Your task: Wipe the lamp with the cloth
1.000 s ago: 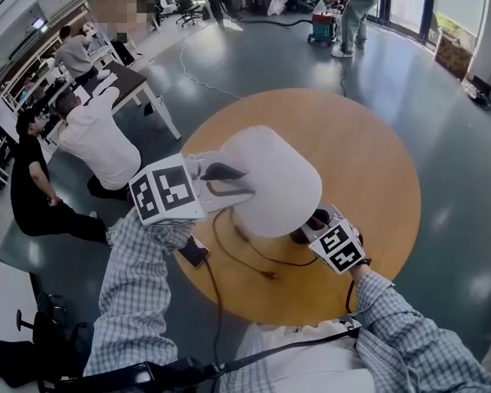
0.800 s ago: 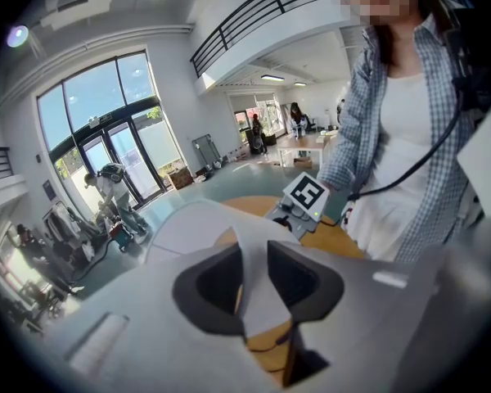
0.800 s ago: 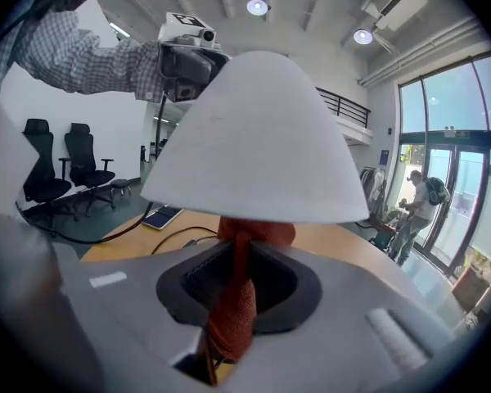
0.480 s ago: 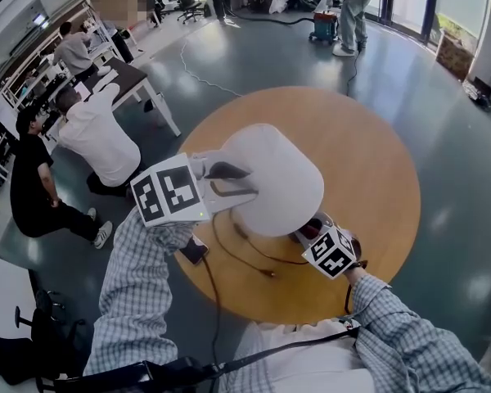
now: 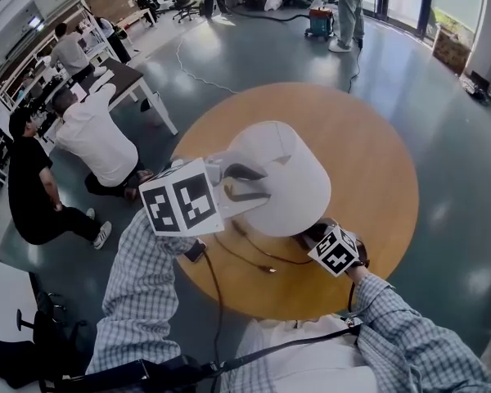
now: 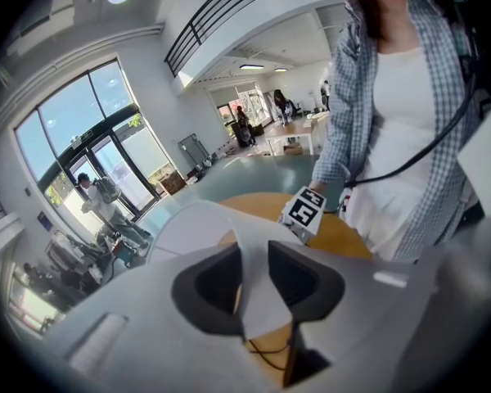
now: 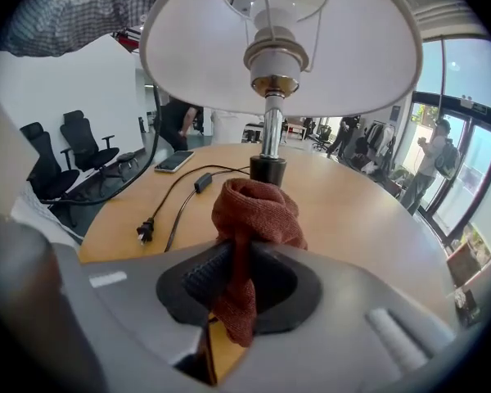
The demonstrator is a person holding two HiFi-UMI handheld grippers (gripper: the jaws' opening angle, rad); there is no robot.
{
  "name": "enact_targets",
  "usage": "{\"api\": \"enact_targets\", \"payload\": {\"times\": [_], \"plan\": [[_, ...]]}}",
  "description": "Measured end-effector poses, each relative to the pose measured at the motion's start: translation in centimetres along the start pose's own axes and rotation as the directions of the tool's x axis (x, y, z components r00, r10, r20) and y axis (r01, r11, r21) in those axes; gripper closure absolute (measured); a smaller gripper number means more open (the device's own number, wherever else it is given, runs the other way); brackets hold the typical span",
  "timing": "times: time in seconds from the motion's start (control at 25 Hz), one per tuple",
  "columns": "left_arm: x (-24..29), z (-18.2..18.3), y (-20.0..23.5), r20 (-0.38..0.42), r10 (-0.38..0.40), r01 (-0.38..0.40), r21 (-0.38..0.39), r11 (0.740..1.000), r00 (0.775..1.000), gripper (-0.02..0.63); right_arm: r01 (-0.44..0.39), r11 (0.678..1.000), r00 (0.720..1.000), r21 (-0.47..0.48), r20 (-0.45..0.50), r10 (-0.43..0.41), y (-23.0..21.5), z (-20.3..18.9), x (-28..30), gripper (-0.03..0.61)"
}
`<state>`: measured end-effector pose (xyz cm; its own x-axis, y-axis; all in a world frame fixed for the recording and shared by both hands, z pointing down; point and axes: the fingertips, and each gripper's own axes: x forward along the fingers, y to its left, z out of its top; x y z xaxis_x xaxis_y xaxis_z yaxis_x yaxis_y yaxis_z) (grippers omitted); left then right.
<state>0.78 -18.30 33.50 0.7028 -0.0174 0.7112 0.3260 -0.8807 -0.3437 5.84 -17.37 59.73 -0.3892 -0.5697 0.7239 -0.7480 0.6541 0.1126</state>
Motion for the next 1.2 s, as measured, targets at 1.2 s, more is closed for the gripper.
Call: {"api": "enact_targets", "payload": {"times": [1.2], "plan": [[4.1,5.2,-4.7,-0.125,-0.01,0.044,0.276,0.96,0.992,0.497,-0.106,0.994,0.955,-0.04,-0.283,0.09,1.5,-11.2,-3.2,0.514]]}}
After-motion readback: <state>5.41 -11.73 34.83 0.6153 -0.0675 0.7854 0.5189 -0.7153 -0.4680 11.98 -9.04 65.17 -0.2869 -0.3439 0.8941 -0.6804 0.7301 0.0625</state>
